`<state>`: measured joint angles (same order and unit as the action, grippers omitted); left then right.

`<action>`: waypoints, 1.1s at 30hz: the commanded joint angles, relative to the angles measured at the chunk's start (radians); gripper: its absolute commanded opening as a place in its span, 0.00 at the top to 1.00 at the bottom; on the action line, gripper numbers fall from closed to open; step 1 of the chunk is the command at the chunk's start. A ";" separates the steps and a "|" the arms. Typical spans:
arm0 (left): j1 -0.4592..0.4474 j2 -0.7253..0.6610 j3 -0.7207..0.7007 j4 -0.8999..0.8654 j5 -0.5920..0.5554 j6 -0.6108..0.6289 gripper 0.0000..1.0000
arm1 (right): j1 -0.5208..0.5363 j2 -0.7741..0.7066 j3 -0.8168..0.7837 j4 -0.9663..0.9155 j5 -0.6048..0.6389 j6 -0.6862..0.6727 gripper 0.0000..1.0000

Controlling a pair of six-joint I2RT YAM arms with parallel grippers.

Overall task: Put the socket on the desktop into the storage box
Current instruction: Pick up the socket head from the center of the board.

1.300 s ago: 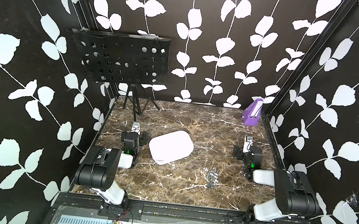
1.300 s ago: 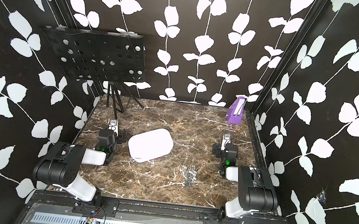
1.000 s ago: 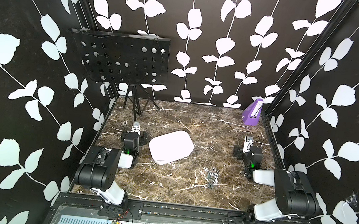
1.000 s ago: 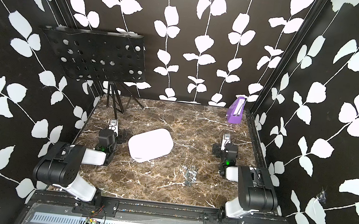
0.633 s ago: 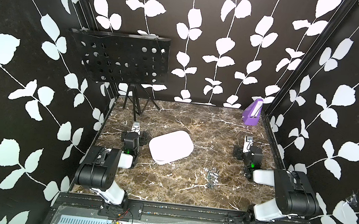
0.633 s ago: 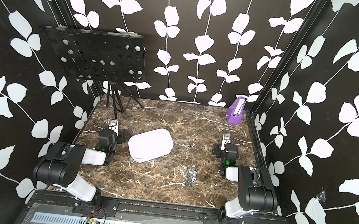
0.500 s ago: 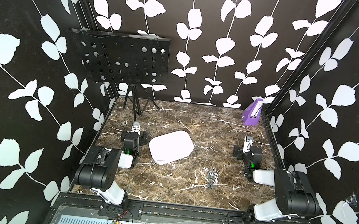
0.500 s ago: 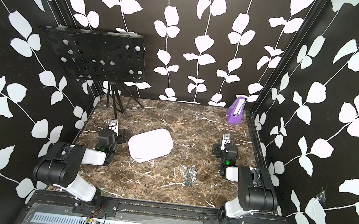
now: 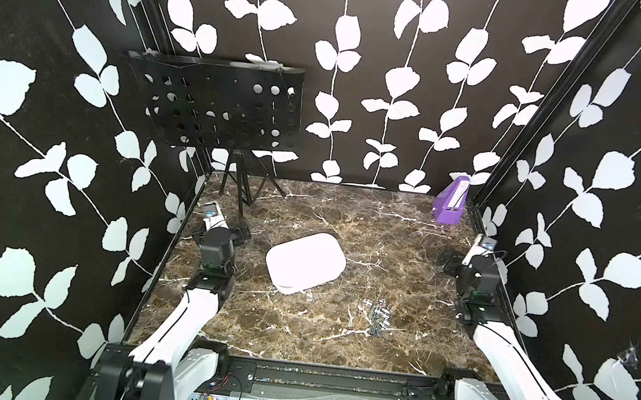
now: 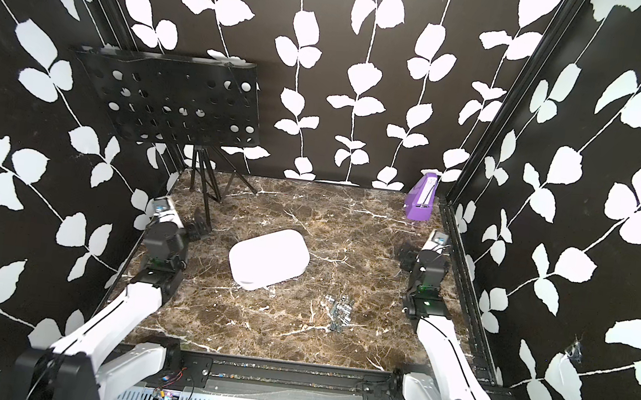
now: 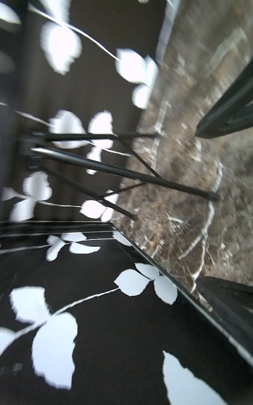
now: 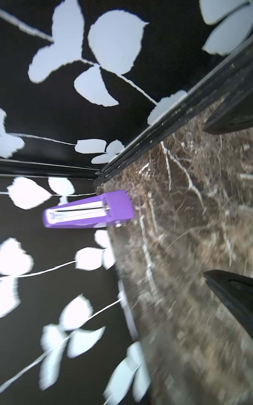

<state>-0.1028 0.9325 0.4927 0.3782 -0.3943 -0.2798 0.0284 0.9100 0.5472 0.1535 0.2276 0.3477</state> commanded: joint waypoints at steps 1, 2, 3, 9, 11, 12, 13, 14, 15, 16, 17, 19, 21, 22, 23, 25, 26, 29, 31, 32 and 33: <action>0.006 -0.024 -0.066 -0.093 0.147 -0.169 0.01 | -0.004 -0.068 0.021 -0.267 -0.057 0.218 0.01; 0.006 -0.021 -0.056 -0.108 0.189 -0.190 0.01 | -0.005 -0.093 0.024 -0.294 -0.073 0.240 0.01; 0.006 -0.017 -0.035 -0.145 0.217 -0.201 0.01 | -0.005 -0.116 0.028 -0.326 -0.078 0.274 0.01; -0.026 -0.059 -0.009 -0.199 0.375 -0.236 0.01 | -0.004 -0.237 0.083 -0.455 -0.332 0.174 0.03; -0.083 -0.082 -0.007 -0.221 0.364 -0.239 0.01 | 0.007 -0.240 0.093 -0.479 -0.403 0.150 0.07; -0.123 -0.092 0.008 -0.248 0.358 -0.231 0.01 | 0.022 -0.234 0.096 -0.478 -0.426 0.144 0.09; -0.166 -0.099 0.034 -0.296 0.354 -0.223 0.01 | 0.050 -0.222 0.097 -0.475 -0.439 0.135 0.10; -0.199 -0.102 0.055 -0.339 0.358 -0.220 0.01 | 0.081 -0.209 0.101 -0.475 -0.438 0.126 0.11; -0.234 -0.106 0.080 -0.380 0.371 -0.219 0.01 | 0.131 -0.187 0.110 -0.476 -0.430 0.108 0.11; -0.268 -0.114 0.099 -0.424 0.379 -0.221 0.02 | 0.184 -0.161 0.126 -0.484 -0.419 0.086 0.14; -0.297 -0.120 0.110 -0.454 0.385 -0.217 0.03 | 0.232 -0.137 0.144 -0.500 -0.405 0.068 0.16; -0.362 -0.142 0.124 -0.523 0.376 -0.188 0.04 | 0.359 -0.074 0.197 -0.547 -0.334 0.016 0.20; -0.422 -0.170 0.106 -0.571 0.352 -0.171 0.04 | 0.476 -0.014 0.233 -0.588 -0.248 -0.030 0.21; -0.455 -0.185 0.083 -0.574 0.340 -0.162 0.04 | 0.534 0.018 0.243 -0.597 -0.203 -0.046 0.21; -0.475 -0.193 0.057 -0.565 0.326 -0.163 0.04 | 0.574 0.043 0.248 -0.603 -0.174 -0.059 0.21; -0.494 -0.207 0.008 -0.543 0.333 -0.166 0.04 | 0.657 0.111 0.261 -0.604 -0.108 -0.088 0.25; -0.497 -0.210 -0.013 -0.540 0.342 -0.162 0.04 | 0.682 0.141 0.265 -0.603 -0.089 -0.097 0.29; -0.507 -0.217 -0.005 -0.600 0.351 -0.159 0.06 | 0.743 0.233 0.293 -0.623 -0.065 -0.117 0.35; -0.523 -0.226 -0.003 -0.626 0.309 -0.171 0.06 | 0.774 0.261 0.289 -0.619 -0.059 -0.123 0.36; -0.525 -0.232 -0.009 -0.626 0.294 -0.182 0.06 | 0.787 0.270 0.280 -0.611 -0.054 -0.125 0.36; -0.525 -0.238 -0.013 -0.627 0.280 -0.195 0.06 | 0.803 0.281 0.272 -0.605 -0.045 -0.127 0.36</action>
<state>-0.6178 0.7200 0.4870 -0.2161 -0.0685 -0.4629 0.7944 1.1839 0.7933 -0.4477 0.1200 0.2531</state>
